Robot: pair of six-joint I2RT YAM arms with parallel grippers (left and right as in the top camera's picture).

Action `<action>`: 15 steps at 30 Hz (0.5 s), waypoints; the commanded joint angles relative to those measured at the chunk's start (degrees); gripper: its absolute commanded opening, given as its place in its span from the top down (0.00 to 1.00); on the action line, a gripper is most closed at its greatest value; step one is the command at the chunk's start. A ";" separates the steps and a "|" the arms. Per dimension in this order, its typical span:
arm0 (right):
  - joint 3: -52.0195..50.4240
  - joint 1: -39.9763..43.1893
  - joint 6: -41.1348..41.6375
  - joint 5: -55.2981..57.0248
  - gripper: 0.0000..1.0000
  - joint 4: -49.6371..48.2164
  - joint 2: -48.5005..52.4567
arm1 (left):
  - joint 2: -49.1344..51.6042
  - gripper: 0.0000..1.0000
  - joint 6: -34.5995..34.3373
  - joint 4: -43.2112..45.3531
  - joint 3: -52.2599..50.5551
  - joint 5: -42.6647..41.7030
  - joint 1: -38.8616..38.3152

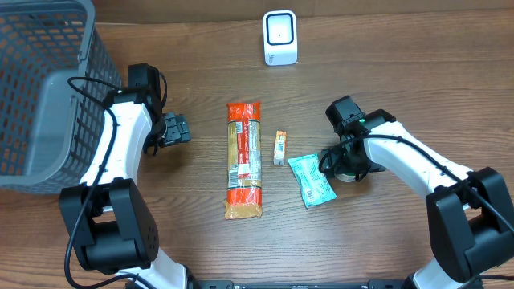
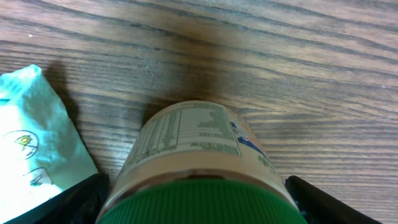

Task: Scan the item barcode

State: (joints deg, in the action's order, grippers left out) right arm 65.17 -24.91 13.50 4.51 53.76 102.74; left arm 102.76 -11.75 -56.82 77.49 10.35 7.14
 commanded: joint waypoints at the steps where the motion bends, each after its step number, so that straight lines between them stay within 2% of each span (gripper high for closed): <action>1: -0.83 -0.11 0.17 0.55 0.09 -0.76 -0.07 | -1.20 0.00 1.05 0.09 0.24 0.57 -0.02; 15: -0.83 -0.11 0.15 0.52 0.13 -0.61 -0.07 | -1.20 0.00 1.03 0.09 0.24 0.57 -0.02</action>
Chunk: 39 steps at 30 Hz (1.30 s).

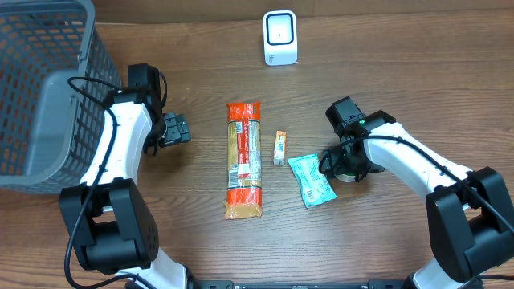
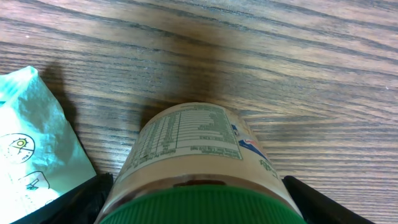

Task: Scan the item barcode

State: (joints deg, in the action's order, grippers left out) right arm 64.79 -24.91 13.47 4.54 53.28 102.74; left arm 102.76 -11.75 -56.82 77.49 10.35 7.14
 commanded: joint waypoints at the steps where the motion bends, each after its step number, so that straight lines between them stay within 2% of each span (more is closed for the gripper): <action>1: -0.46 -0.11 0.17 0.50 0.13 -0.07 -0.07 | -1.20 0.00 1.03 0.11 0.24 0.57 -0.02; 6: -0.46 -0.11 0.15 0.52 0.28 -0.07 -0.07 | -1.20 0.00 1.05 0.11 0.24 0.57 -0.02; 10: -0.46 -0.11 -0.04 0.57 0.49 -0.31 -0.07 | -1.20 0.00 1.05 0.09 0.24 0.57 -0.02; 14: -0.44 -0.11 -0.02 0.55 0.58 -0.26 -0.07 | -1.20 0.00 1.03 0.11 0.24 0.57 -0.02; 16: -0.13 -0.11 -0.02 0.55 0.68 0.15 -0.09 | -1.20 0.00 1.05 0.11 0.24 0.57 -0.02; 19: 1.29 -0.11 -0.02 0.52 0.76 1.73 -0.31 | -1.20 0.00 1.03 0.09 0.24 0.57 -0.02; 29: 5.75 -0.11 0.13 -1.07 0.76 5.73 -9.66 | -1.20 0.00 1.03 0.09 0.24 0.57 -0.02; 39: 22.62 -0.11 2.01 -4.92 0.78 21.94 -10.99 | -1.20 0.00 1.05 0.11 0.24 0.57 -0.02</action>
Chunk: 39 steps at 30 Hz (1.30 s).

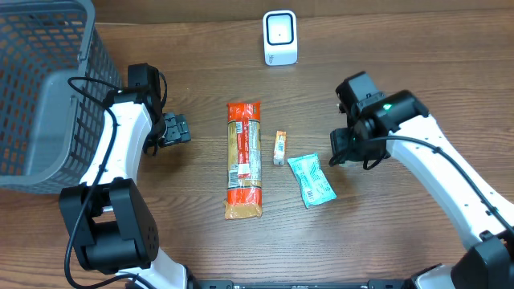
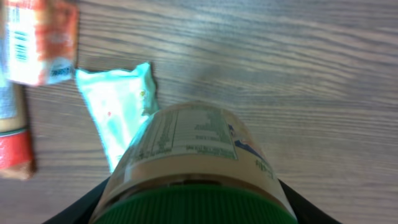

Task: Scan the item barcode
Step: 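Lift the jar and carry it with the right gripper to the scanner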

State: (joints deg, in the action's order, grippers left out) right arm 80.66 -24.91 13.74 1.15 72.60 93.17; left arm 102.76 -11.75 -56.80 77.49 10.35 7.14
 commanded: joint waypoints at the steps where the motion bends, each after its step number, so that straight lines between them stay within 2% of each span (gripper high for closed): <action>1: 8.41 -0.11 2.21 -1.95 0.79 3.93 -1.40 | -1.20 0.00 1.03 0.07 0.24 0.57 -0.02; 5: 14.58 -0.11 2.97 -4.68 0.80 9.81 -0.31 | -1.20 0.00 1.05 0.09 0.24 0.57 -0.02; 9: 15.45 -0.11 2.40 -5.57 0.80 10.25 0.31 | -1.20 0.00 1.05 0.09 0.24 0.57 -0.02; 13: 15.47 -0.11 0.92 -6.14 0.82 5.95 0.31 | -1.20 0.00 1.05 0.07 0.24 0.57 -0.02; 17: 15.47 -0.17 -0.98 -10.97 0.96 -0.44 0.31 | -1.20 0.00 1.03 0.07 0.24 0.57 -0.02; 25: 15.45 -0.11 -0.92 -17.55 0.96 -9.66 0.31 | -1.20 0.00 1.03 0.07 0.24 0.57 -0.02; 29: 15.52 -0.11 -0.02 -17.22 0.97 -13.22 0.31 | -1.20 0.00 1.03 0.09 0.24 0.57 -0.02; 34: 18.27 -0.11 1.68 -11.52 0.97 -14.78 0.31 | -1.20 0.00 1.05 0.07 0.24 0.57 -0.02; 39: 28.48 -0.11 0.15 -4.48 0.97 -12.46 1.38 | -1.20 0.00 1.05 0.07 0.24 0.57 -0.02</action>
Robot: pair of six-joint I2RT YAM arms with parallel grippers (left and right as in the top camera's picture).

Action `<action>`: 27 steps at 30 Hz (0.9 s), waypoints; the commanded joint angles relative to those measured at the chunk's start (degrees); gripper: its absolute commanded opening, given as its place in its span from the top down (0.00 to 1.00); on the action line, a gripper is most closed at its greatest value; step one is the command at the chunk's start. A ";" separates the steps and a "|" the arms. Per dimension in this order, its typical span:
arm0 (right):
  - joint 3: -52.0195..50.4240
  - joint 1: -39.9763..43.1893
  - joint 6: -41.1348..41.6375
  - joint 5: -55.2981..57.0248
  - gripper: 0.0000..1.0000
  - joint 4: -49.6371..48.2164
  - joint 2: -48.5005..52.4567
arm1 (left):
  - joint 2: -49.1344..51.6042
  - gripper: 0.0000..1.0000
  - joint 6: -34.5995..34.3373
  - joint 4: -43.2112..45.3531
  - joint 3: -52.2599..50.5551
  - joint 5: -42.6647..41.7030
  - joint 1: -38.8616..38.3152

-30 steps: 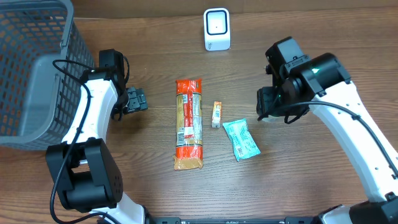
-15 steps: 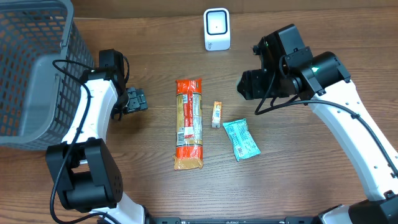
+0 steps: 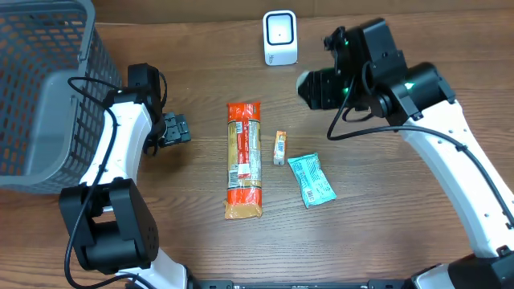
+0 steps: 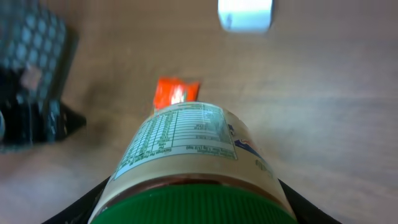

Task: Scan the item barcode
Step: 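Lift the jar and carry it with the right gripper to the scanner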

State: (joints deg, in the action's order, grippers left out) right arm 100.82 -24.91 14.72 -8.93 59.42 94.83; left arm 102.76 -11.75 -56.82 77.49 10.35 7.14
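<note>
A jar with a green lid and a pale nutrition label (image 4: 186,146) is held lying sideways in the air, and my right gripper (image 3: 320,88) is shut on it. In the right wrist view the gripper's black fingers (image 4: 78,208) flank the lid. The white barcode scanner (image 3: 280,38) stands at the table's far edge, up and to the left of the jar (image 3: 309,87), and shows ahead of it in the wrist view (image 4: 245,14). My left gripper (image 3: 175,128) rests low beside the basket, holding nothing.
A long orange package (image 3: 244,160), a small carton (image 3: 279,148) and a teal pouch (image 3: 311,180) lie mid-table. A grey mesh basket (image 3: 40,88) fills the left side.
My right gripper has risen with the jar and moved back and left, from above the teal pouch to near the scanner. The left arm has not moved.
At first my right gripper was around the jar on the table beside the teal pouch. Then the jar hung lifted over the pouch. Now it is held higher, close to the scanner at the far edge.
</note>
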 commanded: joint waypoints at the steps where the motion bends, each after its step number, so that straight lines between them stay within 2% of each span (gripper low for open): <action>1: 11.13 -0.11 -1.66 6.51 0.97 2.47 0.35 | -1.20 0.00 1.03 0.11 0.24 0.57 -0.02; 6: 25.14 -0.11 -2.97 7.61 0.97 13.03 4.92 | -1.20 0.00 1.05 0.09 0.24 0.57 -0.02; 12: 25.57 -0.15 -2.82 7.28 0.97 14.43 9.86 | -1.20 0.00 1.05 0.09 0.24 0.57 -0.02; 21: 25.53 -0.22 -2.80 7.39 0.96 -1.55 21.70 | -1.20 0.00 1.03 0.11 0.24 0.57 -0.04; 27: 25.51 -0.22 -2.84 8.11 0.96 -21.16 28.76 | -1.20 0.00 1.05 0.09 0.24 0.57 -0.02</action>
State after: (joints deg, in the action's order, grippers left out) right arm 125.32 -24.91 12.12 -1.87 42.41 122.85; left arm 102.76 -11.73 -56.82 77.49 10.35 7.14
